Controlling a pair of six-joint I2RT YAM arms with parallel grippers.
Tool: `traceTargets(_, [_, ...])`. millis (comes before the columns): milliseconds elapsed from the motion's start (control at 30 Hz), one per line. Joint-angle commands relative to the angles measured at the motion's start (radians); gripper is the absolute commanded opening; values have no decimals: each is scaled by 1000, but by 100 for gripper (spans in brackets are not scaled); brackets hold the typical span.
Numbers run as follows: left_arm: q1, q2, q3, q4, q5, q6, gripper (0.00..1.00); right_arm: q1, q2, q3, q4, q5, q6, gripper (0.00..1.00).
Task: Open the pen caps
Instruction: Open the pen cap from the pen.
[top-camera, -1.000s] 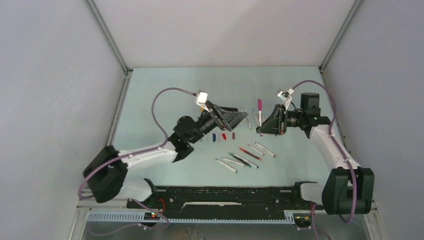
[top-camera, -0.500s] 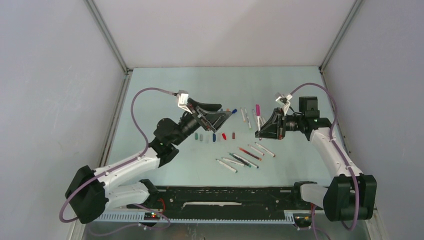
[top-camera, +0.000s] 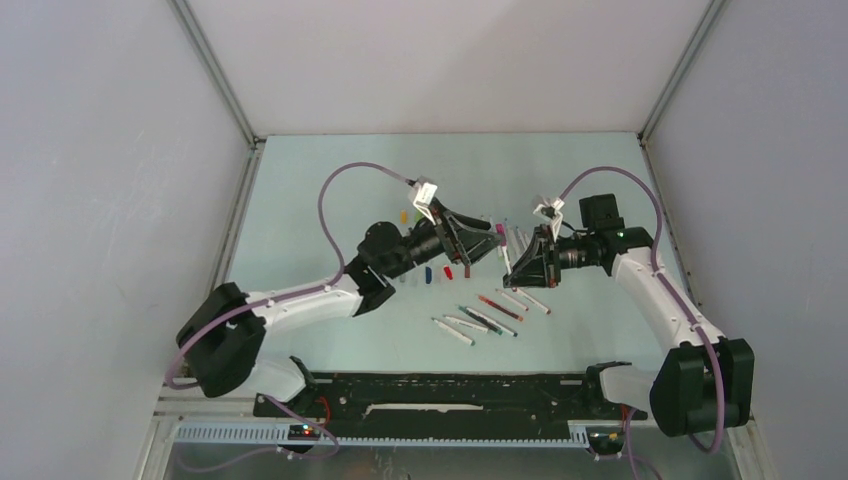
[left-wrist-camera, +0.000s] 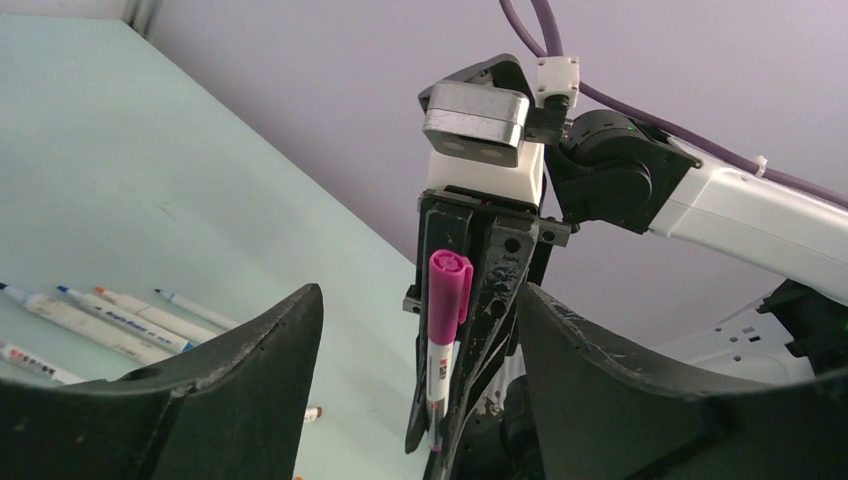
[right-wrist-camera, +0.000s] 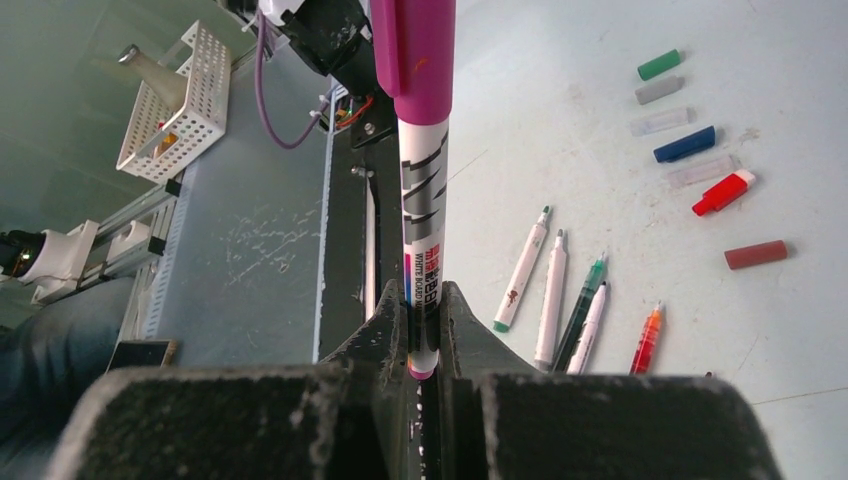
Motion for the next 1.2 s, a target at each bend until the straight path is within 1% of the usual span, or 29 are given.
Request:
traceTargets(0, [-14,48,81,98,37,-27,71,11,11,44,-28,7,-41,0])
traceTargets(100, [-18,63,106,78,30,-30,61,12,14,45,-27,15,-39,0])
traceTargets(200, [-22,73,128,43,27,-30,47,12,13,46,-25,19,-36,0])
traceTargets(233, [-24,76,132,36,30,-30,39,14,14,46,-23,21,-33,0])
traceTargets(333, [-25,77,144,15,41,-28,11,14,16,46,-18,26,-26,0])
traceTargets(367, [-25,74,151,-3,44,-22,6,14,16,45,-18,28,-24,0])
traceTargets(400, [-25,68,161,-27,48,-10,5,13,16,45,-15,29,-21,0])
traceTargets(500, [-25,53,189,-88,51,25,5,13,16,45,-12,30,-17,0])
traceTargets(533, [-24,51,193,-96,53,30,6,13,16,45,-9,31,-14,0])
traceTargets(567, [-23,51,199,-103,56,33,11,14,16,46,-6,31,-12,0])
traceTargets(633, [-23,57,211,-126,58,28,27,13,13,45,-4,33,-6,0])
traceTargets(700, [-24,69,214,-128,72,12,35,5,11,45,0,27,-2,0])
traceTargets(833, [-27,86,198,-109,85,-15,36,-8,10,46,3,19,4,0])
traceTargets(1067, [-40,96,197,-121,83,-14,36,-8,10,45,6,23,9,0])
traceTargets(1167, [-43,98,198,-123,76,-12,32,-8,11,45,7,24,9,0])
